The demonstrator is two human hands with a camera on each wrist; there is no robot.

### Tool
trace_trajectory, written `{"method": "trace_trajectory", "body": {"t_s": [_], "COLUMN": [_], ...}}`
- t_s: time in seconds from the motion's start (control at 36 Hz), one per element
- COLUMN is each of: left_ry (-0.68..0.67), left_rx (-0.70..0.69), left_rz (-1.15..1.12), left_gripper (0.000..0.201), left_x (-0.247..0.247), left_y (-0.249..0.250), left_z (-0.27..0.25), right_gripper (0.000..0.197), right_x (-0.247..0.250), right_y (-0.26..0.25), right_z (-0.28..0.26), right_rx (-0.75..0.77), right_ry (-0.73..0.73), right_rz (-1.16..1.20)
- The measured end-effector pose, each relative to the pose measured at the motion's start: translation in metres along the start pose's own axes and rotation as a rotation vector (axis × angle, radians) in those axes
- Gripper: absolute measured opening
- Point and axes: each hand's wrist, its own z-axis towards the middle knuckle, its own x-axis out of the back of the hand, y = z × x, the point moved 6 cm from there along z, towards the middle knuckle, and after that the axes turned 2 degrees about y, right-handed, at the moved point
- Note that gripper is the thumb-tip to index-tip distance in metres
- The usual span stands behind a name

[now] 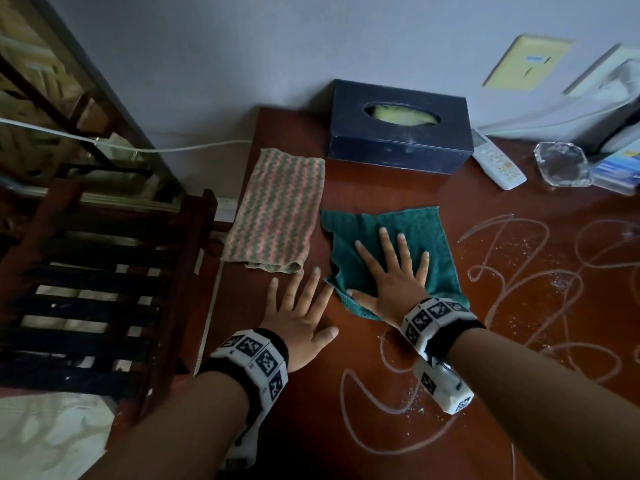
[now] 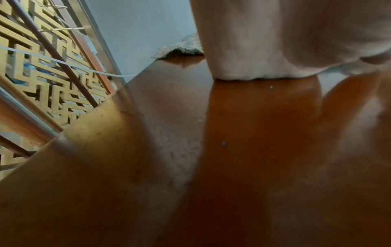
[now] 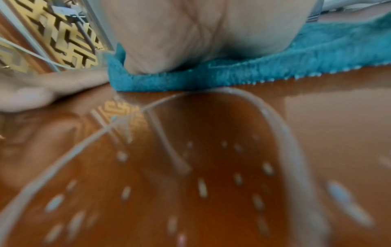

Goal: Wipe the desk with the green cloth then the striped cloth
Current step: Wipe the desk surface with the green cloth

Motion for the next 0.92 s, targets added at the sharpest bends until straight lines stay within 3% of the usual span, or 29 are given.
{"method": "trace_trajectory", "body": {"t_s": [0.33, 0.44, 0.58, 0.92], "left_ry": [0.169, 0.204, 0.206, 0.173], "left_rx": [0.114, 0.133, 0.135, 0.119], "left_rz": [-0.252, -0.145, -0.105, -0.062], "left_gripper": [0.066, 0.067, 0.068, 0.075], "left_x": [0.002, -0.001, -0.002, -0.003], "left_y": [0.003, 0.005, 0.005, 0.004], "left_z": [0.001, 0.002, 0.003, 0.004], "right_gripper": [0.095, 0.078, 0.058, 0.063], "right_x": [-0.007, -0.006, -0.011, 0.016], "right_y": [-0.015, -0.016, -0.018, -0.010], "right_z": [-0.042, -0.044, -0.031, 0.031], "right_rx": [0.077, 0.010, -0.082, -0.151], "right_ry": [-0.108, -0.141, -0.138, -0.068], "right_rz": [0.002, 0.142, 0.229, 0.168]}}
